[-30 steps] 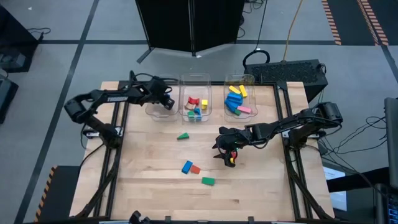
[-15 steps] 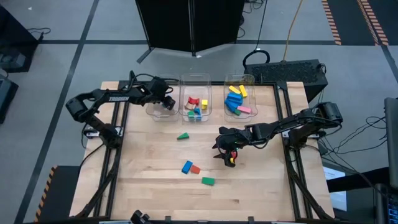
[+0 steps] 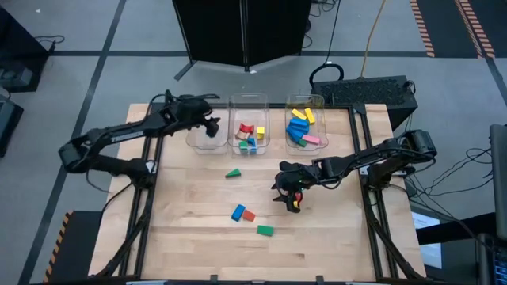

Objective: Sort blocks by size
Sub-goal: Put the green triangular block into the left transparent bin

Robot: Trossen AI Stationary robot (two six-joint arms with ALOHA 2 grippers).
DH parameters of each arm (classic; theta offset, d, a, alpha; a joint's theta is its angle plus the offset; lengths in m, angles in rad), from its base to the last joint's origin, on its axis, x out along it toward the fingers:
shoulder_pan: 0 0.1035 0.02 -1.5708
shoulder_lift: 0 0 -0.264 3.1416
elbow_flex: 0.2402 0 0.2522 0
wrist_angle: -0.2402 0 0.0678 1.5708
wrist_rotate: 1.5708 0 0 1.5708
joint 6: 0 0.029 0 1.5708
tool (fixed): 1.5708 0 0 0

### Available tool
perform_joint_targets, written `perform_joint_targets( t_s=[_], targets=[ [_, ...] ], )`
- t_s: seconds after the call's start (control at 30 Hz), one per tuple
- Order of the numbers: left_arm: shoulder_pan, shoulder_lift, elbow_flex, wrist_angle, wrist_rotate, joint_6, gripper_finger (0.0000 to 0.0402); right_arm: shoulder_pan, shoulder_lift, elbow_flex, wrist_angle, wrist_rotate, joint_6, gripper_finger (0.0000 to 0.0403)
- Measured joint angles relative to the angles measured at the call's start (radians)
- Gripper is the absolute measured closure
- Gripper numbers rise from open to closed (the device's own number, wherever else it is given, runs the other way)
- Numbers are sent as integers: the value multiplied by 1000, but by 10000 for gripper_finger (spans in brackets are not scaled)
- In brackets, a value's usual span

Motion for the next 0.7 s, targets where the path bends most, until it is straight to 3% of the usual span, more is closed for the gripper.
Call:
perform_joint_targets(
  t_s=[0.17, 0.27, 0.43, 0.7],
  targets=[
    [-150, -98, 0, -47, 0, 6, 121, 6, 27, -1, -12, 5, 21, 197],
    [-278, -130, 0, -50, -16, -1, 121, 13, 29, -2, -17, 96, 22, 197],
    [-511, -143, 0, -53, -156, -23, 121, 26, 24, -1, -13, 231, 12, 198],
    [-785, -90, -20, -22, -236, -130, 121, 28, 22, -1, 27, 234, 7, 198]
  ],
)
